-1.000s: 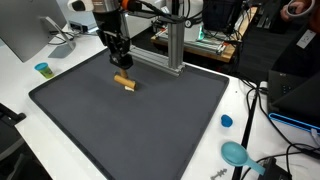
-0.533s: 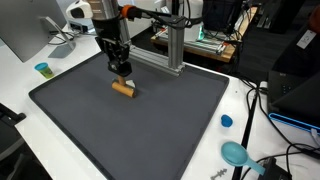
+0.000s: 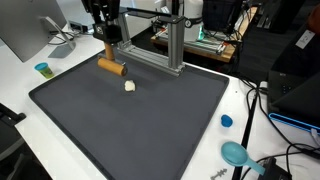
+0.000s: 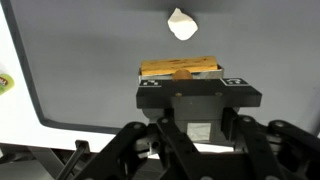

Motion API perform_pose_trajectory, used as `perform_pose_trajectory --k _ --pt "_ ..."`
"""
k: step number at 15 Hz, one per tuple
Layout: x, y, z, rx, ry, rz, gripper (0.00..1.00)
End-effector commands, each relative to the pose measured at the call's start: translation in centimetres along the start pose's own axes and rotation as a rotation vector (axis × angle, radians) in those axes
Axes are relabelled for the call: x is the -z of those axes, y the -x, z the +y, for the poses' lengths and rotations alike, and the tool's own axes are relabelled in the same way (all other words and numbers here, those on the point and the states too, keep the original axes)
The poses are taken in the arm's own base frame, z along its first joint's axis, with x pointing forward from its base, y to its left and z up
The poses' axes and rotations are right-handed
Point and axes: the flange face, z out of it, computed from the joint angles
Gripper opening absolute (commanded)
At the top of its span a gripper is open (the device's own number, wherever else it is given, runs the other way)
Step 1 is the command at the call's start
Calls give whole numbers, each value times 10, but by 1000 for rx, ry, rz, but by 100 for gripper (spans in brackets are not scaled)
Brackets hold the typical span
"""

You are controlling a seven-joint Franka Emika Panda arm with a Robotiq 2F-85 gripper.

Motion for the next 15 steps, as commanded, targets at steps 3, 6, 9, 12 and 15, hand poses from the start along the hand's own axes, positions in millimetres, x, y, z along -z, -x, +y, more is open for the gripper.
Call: perform_pose_trajectory --k 3,6,9,12,15 --pt "-23 7 -14 -2 10 -72 21" --pt "-49 2 -8 -30 46 -115 21" --pt "-74 5 -2 -45 52 -178 21" --pt "-90 5 -5 -37 40 -200 21" --pt "-99 3 -9 -29 31 -204 21"
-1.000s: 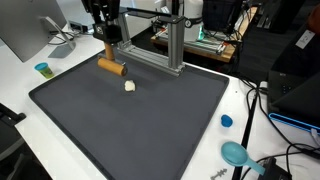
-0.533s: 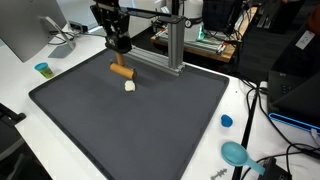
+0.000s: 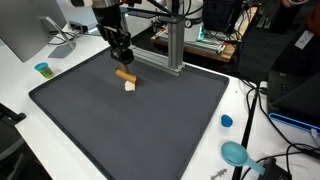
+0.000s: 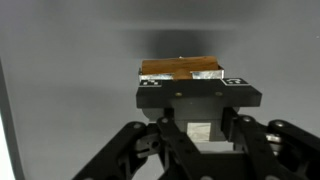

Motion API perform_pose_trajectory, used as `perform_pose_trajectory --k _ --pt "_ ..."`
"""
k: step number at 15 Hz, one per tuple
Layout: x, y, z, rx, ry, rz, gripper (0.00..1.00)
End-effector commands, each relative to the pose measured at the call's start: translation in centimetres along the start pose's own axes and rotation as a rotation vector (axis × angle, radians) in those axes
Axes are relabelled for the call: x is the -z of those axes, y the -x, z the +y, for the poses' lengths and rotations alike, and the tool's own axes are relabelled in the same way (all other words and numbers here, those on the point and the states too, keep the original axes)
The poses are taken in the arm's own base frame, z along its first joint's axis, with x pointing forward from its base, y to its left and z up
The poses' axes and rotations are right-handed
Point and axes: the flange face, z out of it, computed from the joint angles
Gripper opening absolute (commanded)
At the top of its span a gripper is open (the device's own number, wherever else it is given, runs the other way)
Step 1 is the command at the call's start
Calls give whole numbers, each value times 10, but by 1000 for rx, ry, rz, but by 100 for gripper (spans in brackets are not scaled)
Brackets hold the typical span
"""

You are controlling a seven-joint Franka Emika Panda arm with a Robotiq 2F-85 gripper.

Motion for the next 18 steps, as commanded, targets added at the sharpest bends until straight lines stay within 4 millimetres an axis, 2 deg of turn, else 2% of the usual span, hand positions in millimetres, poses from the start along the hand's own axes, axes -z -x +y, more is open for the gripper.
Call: perform_pose_trajectory --k 1,6,11,18 --pt "1 -8 -4 3 1 2 21" --pt "-15 -19 -7 -2 -9 -6 21" --pt "-18 -30 -14 7 -16 -6 21" --pt "-35 -29 -15 39 -26 -74 21"
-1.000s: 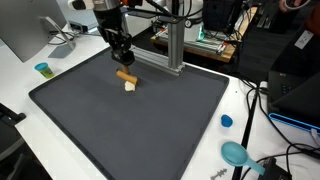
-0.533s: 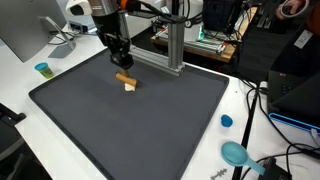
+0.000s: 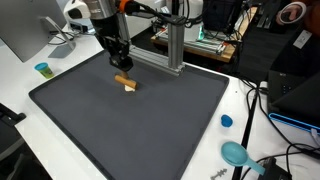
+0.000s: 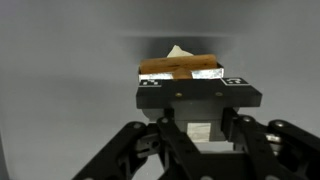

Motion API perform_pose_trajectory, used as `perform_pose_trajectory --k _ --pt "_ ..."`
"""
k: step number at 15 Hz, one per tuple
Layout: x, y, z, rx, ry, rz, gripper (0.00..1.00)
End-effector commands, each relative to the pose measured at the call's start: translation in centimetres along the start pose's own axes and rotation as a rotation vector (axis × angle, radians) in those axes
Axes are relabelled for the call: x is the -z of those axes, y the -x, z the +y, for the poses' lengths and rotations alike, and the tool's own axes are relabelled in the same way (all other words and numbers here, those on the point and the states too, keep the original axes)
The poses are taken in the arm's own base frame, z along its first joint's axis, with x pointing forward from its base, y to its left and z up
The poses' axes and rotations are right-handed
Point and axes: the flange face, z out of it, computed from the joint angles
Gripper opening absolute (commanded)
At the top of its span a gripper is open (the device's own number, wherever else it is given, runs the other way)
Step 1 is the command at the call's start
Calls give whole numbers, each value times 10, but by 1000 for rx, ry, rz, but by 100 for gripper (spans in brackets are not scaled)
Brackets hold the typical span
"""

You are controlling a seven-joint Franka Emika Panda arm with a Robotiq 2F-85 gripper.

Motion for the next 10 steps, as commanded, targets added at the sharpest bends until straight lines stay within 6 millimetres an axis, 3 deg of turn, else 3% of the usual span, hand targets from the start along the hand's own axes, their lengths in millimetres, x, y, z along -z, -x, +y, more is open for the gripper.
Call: perform_pose_trajectory --k 1,10 --pt "-21 -4 -3 14 -29 -62 21" --pt "-33 -2 3 20 -46 -158 21"
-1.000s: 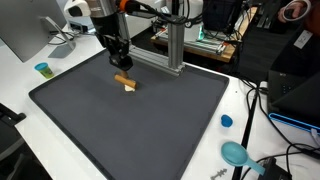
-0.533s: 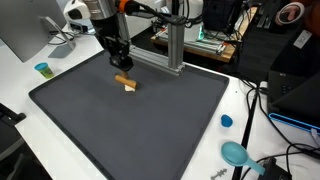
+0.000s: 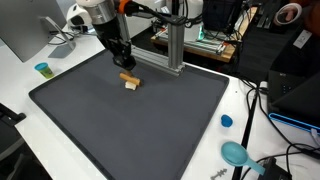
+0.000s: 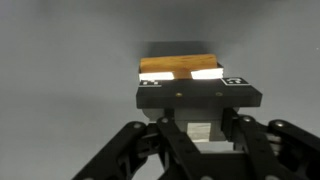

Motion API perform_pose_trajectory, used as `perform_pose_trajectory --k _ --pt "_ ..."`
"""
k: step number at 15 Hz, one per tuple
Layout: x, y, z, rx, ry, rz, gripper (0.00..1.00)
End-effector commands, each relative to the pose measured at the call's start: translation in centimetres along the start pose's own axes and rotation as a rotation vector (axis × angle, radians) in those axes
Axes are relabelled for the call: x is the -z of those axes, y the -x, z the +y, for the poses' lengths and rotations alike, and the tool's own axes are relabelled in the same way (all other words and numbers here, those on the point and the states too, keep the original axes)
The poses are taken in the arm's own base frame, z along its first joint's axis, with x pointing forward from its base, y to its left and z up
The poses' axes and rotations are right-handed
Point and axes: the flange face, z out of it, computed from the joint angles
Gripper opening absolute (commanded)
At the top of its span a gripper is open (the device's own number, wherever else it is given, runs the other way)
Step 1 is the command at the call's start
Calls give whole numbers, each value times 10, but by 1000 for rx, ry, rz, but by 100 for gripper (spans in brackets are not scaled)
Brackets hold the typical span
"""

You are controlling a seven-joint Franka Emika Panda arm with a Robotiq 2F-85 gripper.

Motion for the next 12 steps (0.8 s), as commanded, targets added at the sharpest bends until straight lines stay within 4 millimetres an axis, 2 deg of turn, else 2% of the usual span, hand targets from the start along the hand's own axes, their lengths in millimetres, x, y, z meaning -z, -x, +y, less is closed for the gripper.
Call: perform_pose_trajectory --k 1,2,5,10,12 --pt "-25 -6 0 2 -38 -64 21" --pt "-29 -8 1 -6 -36 -57 21" --pt "-16 -6 4 -9 -36 -54 21" --pt "35 22 1 103 -4 -62 21" --pt "52 24 -3 112 -16 -16 21"
